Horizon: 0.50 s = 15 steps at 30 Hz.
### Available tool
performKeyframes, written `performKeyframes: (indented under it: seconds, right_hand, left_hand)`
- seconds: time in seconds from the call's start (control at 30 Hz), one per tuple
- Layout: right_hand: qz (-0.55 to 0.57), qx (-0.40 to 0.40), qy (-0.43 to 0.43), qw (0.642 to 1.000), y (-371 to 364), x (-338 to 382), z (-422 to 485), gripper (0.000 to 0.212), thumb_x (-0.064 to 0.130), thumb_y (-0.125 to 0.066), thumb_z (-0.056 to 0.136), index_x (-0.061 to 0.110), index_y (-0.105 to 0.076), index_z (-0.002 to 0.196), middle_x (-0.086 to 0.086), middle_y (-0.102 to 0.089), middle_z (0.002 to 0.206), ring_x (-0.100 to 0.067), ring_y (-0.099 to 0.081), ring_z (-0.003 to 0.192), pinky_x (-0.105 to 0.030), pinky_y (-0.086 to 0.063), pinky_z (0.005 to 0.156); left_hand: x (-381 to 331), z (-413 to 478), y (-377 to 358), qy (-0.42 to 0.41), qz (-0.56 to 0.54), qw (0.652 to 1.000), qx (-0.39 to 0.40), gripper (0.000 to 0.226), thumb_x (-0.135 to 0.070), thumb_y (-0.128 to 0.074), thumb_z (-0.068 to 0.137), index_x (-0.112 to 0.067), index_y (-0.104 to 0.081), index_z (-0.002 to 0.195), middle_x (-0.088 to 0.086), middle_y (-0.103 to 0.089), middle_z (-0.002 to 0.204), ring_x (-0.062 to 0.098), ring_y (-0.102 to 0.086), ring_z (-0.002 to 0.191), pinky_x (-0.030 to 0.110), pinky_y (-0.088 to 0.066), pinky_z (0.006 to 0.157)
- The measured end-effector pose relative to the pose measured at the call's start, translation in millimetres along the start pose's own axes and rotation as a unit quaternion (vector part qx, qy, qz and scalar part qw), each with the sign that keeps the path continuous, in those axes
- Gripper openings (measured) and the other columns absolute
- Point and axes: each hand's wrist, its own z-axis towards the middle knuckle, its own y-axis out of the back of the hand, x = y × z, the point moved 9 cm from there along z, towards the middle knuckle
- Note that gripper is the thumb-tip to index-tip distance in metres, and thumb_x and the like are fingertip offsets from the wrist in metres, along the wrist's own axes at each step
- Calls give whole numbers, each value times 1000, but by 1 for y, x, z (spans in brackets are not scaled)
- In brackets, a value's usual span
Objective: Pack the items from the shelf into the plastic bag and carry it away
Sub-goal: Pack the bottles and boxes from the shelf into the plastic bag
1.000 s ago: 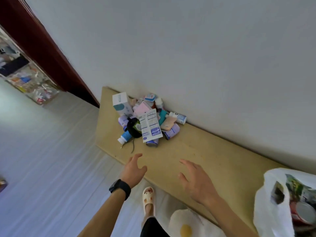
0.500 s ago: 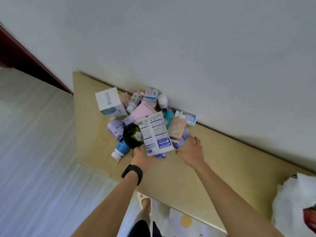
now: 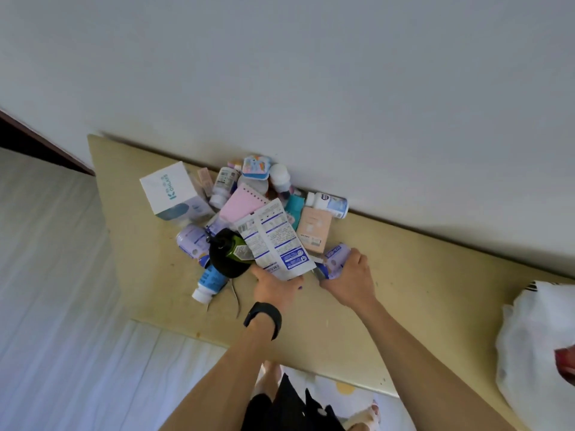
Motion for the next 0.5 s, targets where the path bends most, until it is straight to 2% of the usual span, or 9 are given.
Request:
performKeyframes:
  seconds: [0.07, 0.13, 0.17, 0.2, 0.27, 0.3, 0.37, 0.43, 0.5]
  right_hand:
    - [98, 26, -60, 993, 4, -24, -15, 77, 48, -84, 48, 16, -55, 112, 1, -60, 108, -16, -59, 91, -33, -53, 77]
    - [234, 55, -105, 965, 8, -38, -36, 45, 34, -84, 57, 20, -63, 95, -1, -67, 92, -12, -61, 76, -28, -50, 65]
    - [290, 70, -119, 947, 9, -43, -49, 33, 25, -83, 64, 21, -61, 89, -1, -66, 87, -12, -59, 72, -28, -47, 64]
    - [332, 78, -127, 931, 11, -48, -60, 33, 23, -83, 65, 21, -60, 89, -2, -66, 87, -14, -59, 72, -29, -45, 64]
    - [376, 84, -134, 913, 18, -57, -81, 53, 33, -81, 53, 18, -62, 100, -7, -67, 99, -18, -61, 81, -33, -46, 68]
    - [396, 83, -132, 905, 22, -59, -91, 59, 34, -79, 50, 17, -63, 104, -7, -67, 102, -19, -61, 85, -34, -47, 70]
    - [437, 74, -124, 888, 33, -64, -108, 57, 30, -77, 49, 19, -66, 103, -3, -68, 98, -20, -61, 88, -35, -47, 75]
    - [465, 54, -112, 877, 49, -73, -123, 60, 30, -77, 47, 22, -66, 106, -1, -69, 100, -21, -62, 92, -38, -48, 80]
    - [487, 20, -93, 868, 73, -88, -140, 64, 30, -79, 50, 22, -64, 112, -3, -68, 110, -23, -64, 100, -41, -51, 85]
  left_hand:
    - [-2, -3, 0, 22, -17, 999, 33, 75, -17, -83, 70, -14, -21, 113, -2, -62, 100, 14, -62, 84, 32, -51, 83]
    - [-1, -9, 3, 41, -5, 998, 55, 85, -31, -89, 59, -5, -38, 122, 2, -65, 104, 16, -62, 85, 37, -57, 75]
    - [-1, -18, 4, 52, -12, 996, 73, 79, -30, -90, 59, -5, -49, 122, 5, -68, 102, 17, -64, 79, 36, -58, 64]
    - [1, -28, 1, 67, -37, 992, 102, 61, -23, -87, 66, -5, -58, 117, 6, -69, 95, 16, -64, 72, 30, -56, 55]
    - [7, -56, -12, 119, -84, 973, 182, 30, -13, -78, 80, -9, -63, 105, 7, -66, 86, 16, -62, 70, 25, -51, 54]
    - [7, -73, -18, 145, -96, 963, 207, 25, -17, -76, 81, -10, -63, 102, 7, -64, 85, 17, -60, 72, 25, -51, 58]
    - [8, -93, -24, 156, -98, 957, 225, 21, -23, -74, 83, -12, -63, 97, 8, -63, 85, 18, -59, 77, 28, -50, 66]
    - [3, -108, -33, 140, -90, 957, 239, 19, -22, -74, 83, -14, -63, 97, 8, -65, 87, 19, -60, 83, 30, -50, 74]
    - [-7, -123, -47, 118, -61, 955, 264, 23, -23, -74, 83, -15, -63, 101, 9, -68, 93, 20, -61, 87, 29, -50, 75]
